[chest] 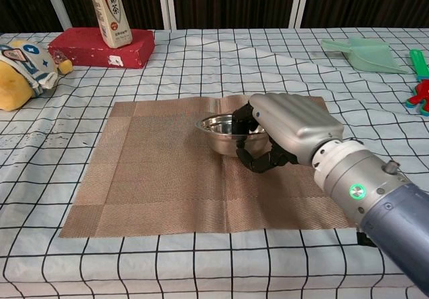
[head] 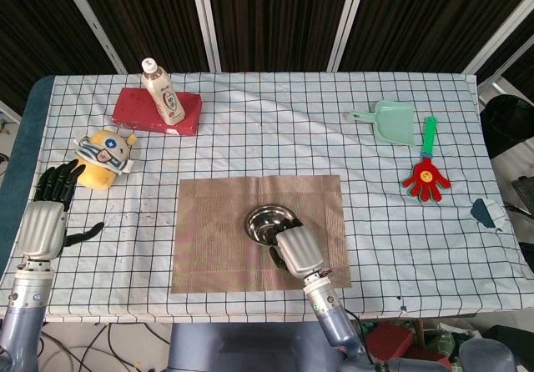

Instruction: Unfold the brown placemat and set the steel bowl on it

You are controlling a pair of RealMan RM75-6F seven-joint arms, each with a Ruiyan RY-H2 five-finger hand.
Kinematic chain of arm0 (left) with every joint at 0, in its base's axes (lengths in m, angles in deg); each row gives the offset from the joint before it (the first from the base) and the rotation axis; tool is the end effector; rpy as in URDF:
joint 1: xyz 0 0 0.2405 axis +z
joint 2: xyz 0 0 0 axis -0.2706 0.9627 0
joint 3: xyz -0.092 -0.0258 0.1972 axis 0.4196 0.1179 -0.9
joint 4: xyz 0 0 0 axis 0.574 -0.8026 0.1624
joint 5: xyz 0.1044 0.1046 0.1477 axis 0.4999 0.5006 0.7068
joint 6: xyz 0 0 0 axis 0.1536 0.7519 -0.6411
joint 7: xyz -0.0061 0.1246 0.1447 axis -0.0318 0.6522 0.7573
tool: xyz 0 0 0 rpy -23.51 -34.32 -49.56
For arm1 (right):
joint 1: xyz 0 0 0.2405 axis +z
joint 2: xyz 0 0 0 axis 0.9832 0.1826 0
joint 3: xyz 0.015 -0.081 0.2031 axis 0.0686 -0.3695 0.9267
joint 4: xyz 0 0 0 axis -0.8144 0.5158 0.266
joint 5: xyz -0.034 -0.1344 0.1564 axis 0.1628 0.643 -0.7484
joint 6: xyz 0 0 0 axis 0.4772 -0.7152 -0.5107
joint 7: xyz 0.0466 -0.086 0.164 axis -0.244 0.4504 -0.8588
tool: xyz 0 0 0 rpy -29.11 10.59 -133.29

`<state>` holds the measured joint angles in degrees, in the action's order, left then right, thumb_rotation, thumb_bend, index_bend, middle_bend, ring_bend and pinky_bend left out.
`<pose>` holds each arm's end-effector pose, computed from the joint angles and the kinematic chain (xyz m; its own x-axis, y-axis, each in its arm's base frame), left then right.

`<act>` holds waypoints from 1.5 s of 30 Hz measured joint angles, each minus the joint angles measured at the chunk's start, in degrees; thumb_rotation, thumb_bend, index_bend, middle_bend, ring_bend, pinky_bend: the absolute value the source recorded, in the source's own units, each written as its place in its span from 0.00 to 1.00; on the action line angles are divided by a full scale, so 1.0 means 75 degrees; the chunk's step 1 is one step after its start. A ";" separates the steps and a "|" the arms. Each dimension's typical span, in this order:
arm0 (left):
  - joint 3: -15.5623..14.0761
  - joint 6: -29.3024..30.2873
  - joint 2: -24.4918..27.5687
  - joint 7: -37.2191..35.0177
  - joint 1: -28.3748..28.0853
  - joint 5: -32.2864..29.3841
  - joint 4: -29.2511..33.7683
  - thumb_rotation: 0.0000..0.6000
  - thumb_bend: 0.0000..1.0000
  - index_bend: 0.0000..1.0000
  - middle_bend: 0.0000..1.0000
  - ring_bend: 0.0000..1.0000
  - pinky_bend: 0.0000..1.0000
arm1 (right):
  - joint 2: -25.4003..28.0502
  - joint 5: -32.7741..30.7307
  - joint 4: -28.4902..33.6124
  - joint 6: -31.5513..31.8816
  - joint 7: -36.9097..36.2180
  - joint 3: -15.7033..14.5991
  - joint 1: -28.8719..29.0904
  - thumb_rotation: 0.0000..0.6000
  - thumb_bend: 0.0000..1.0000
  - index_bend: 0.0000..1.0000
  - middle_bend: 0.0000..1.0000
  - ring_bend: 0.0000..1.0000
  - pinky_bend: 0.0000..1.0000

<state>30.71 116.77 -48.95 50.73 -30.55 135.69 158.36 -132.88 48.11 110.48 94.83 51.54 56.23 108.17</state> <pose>-0.2160 0.2868 0.1147 0.2631 -0.1274 0.9563 0.9494 -0.1420 -0.2801 -0.0471 -0.2784 -0.0823 0.3058 -0.1685 0.9371 -0.9039 -0.3606 0.2301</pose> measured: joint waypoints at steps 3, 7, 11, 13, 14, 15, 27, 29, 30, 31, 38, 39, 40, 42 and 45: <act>0.0009 0.0015 -0.0003 -0.0001 0.0003 -0.0010 -0.0009 1.00 0.02 0.06 0.02 0.00 0.01 | -0.0082 -0.0005 -0.0145 0.0056 0.0094 -0.0055 0.0019 1.00 0.09 0.37 0.20 0.19 0.31; 0.0012 0.0011 -0.0010 0.0002 -0.0003 -0.0014 -0.0027 1.00 0.02 0.06 0.02 0.00 0.01 | 0.0001 -0.0012 -0.0160 0.0199 0.0316 -0.0216 -0.0067 1.00 0.03 0.19 0.13 0.15 0.28; -0.0002 -0.0002 -0.0025 0.0043 -0.0014 0.0001 -0.0045 1.00 0.02 0.06 0.02 0.00 0.01 | 0.0183 0.0001 0.0059 0.0367 0.0434 -0.0332 -0.0191 1.00 0.02 0.15 0.11 0.14 0.26; -0.0018 0.0009 -0.0045 0.0078 -0.0013 0.0020 -0.0054 1.00 0.02 0.06 0.02 0.00 0.01 | 0.0354 0.0055 0.0263 0.0487 0.0513 -0.0426 -0.0276 1.00 0.02 0.14 0.10 0.13 0.26; -0.0021 0.0018 -0.0051 0.0089 -0.0010 0.0024 -0.0055 1.00 0.02 0.06 0.02 0.00 0.01 | 0.0456 0.0090 0.0372 0.0544 0.0547 -0.0480 -0.0319 1.00 0.02 0.14 0.10 0.13 0.25; -0.0024 0.0029 -0.0056 0.0100 -0.0006 0.0028 -0.0057 1.00 0.02 0.06 0.02 0.00 0.01 | 0.0613 0.0139 0.0521 0.0619 0.0587 -0.0561 -0.0381 1.00 0.02 0.14 0.09 0.13 0.25; -0.0109 0.0075 -0.0097 0.0254 0.0022 0.0110 -0.0062 1.00 0.02 0.06 0.01 0.00 0.01 | 0.2821 0.0771 0.1672 0.1670 0.0331 -0.1210 -0.1208 1.00 0.02 0.13 0.07 0.10 0.22; -0.0126 0.0075 -0.0100 0.0293 0.0024 0.0128 -0.0066 1.00 0.02 0.05 0.01 0.00 0.01 | 0.3184 0.0910 0.1706 0.1871 0.0203 -0.1254 -0.1326 1.00 0.02 0.12 0.06 0.09 0.22; -0.0136 0.0079 -0.0101 0.0318 0.0026 0.0140 -0.0068 1.00 0.02 0.05 0.00 0.00 0.01 | 0.3425 0.0998 0.1682 0.2004 0.0108 -0.1273 -0.1403 1.00 0.02 0.12 0.06 0.08 0.21; -0.0150 0.0084 -0.0103 0.0351 0.0030 0.0156 -0.0072 1.00 0.02 0.04 0.00 0.00 0.01 | 0.3605 0.1051 0.1645 0.2097 0.0019 -0.1284 -0.1463 1.00 0.02 0.11 0.05 0.08 0.21; -0.0245 -0.0005 -0.0070 0.0603 0.0032 0.0179 -0.0100 1.00 0.02 0.00 0.00 0.00 0.00 | 0.4684 0.1009 0.1299 0.2533 -0.1097 -0.1276 -0.1939 1.00 0.01 0.01 0.00 0.01 0.19; -0.0259 -0.0030 -0.0059 0.0662 0.0032 0.0170 -0.0102 1.00 0.02 0.00 0.00 0.00 0.00 | 0.4831 0.0989 0.1224 0.2600 -0.1296 -0.1286 -0.2040 1.00 0.01 0.00 0.00 0.00 0.18; -0.0280 -0.0071 -0.0041 0.0758 0.0034 0.0147 -0.0103 1.00 0.02 0.00 0.00 0.00 0.00 | 0.4927 0.0981 0.1161 0.2655 -0.1436 -0.1298 -0.2118 1.00 0.01 0.00 0.00 0.00 0.18; -0.0313 -0.0157 -0.0007 0.0930 0.0039 0.0078 -0.0087 1.00 0.02 0.00 0.00 0.00 0.00 | 0.5076 0.0971 0.1005 0.2789 -0.1735 -0.1329 -0.2293 1.00 0.01 0.00 0.00 0.00 0.18; -0.0357 -0.0333 0.0054 0.1247 0.0047 -0.0118 -0.0011 1.00 0.02 0.00 0.00 0.00 0.00 | 0.5183 0.0956 0.0820 0.2935 -0.2133 -0.1350 -0.2481 1.00 0.01 0.00 0.00 0.00 0.18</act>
<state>28.03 114.27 -48.55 60.08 -30.19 134.81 158.28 -94.01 55.28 116.62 116.85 35.54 46.10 89.56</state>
